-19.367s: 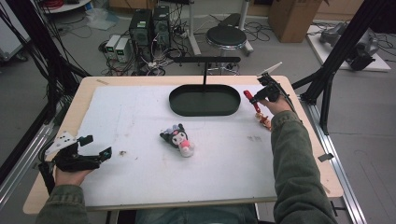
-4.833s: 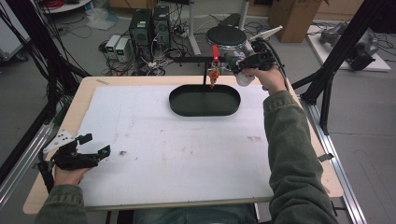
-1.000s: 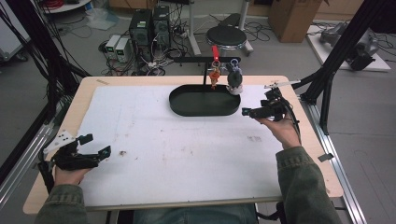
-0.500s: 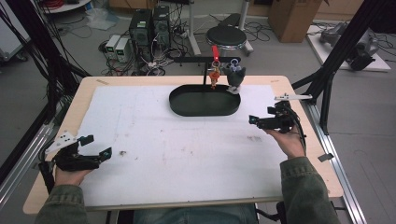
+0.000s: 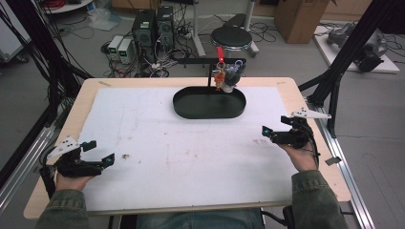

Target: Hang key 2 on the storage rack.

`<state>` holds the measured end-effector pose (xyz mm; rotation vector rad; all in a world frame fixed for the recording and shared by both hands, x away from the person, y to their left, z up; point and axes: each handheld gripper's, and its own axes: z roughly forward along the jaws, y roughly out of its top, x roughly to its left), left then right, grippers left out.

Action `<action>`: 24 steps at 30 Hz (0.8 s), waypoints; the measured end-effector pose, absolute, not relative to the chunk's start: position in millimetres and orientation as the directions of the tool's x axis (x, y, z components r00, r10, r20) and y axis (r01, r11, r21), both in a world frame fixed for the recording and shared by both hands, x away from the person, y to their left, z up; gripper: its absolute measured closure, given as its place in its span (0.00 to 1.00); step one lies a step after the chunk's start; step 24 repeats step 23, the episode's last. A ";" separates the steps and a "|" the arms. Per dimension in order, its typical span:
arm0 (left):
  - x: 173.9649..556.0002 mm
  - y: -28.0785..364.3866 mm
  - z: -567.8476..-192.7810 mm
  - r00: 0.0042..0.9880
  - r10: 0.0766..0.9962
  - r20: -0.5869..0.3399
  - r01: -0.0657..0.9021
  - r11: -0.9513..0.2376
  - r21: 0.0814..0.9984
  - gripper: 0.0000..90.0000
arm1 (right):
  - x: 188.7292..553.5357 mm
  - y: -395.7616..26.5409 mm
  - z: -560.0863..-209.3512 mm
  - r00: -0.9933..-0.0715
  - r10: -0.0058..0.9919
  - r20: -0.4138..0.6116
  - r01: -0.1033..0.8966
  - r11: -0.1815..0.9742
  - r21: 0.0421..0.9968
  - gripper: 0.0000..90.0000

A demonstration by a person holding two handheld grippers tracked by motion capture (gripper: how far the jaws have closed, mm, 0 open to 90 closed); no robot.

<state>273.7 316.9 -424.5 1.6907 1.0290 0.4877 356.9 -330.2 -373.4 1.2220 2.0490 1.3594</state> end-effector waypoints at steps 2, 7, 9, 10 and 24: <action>272.7 316.7 -424.6 0.547 0.821 -0.163 0.394 -0.081 0.915 0.02 | 352.9 -332.0 -377.8 -0.545 0.826 0.140 0.441 0.141 0.886 0.01; 270.0 316.7 -425.6 0.549 0.820 -0.163 0.399 -0.085 0.913 0.02 | 341.0 -338.5 -389.6 -0.566 0.814 0.134 0.414 0.139 0.900 0.01; 269.2 316.4 -425.9 0.548 0.820 -0.167 0.402 -0.082 0.912 0.02 | 337.3 -340.5 -393.7 -0.570 0.810 0.135 0.416 0.143 0.898 0.01; 268.9 316.3 -426.0 0.546 0.821 -0.167 0.402 -0.083 0.912 0.02 | 334.4 -342.2 -397.0 -0.570 0.810 0.134 0.418 0.146 0.897 0.01; 269.4 316.0 -426.6 0.548 0.820 -0.166 0.408 -0.089 0.909 0.02 | 327.5 -352.5 -409.0 -0.528 0.835 0.157 0.441 0.112 0.891 0.01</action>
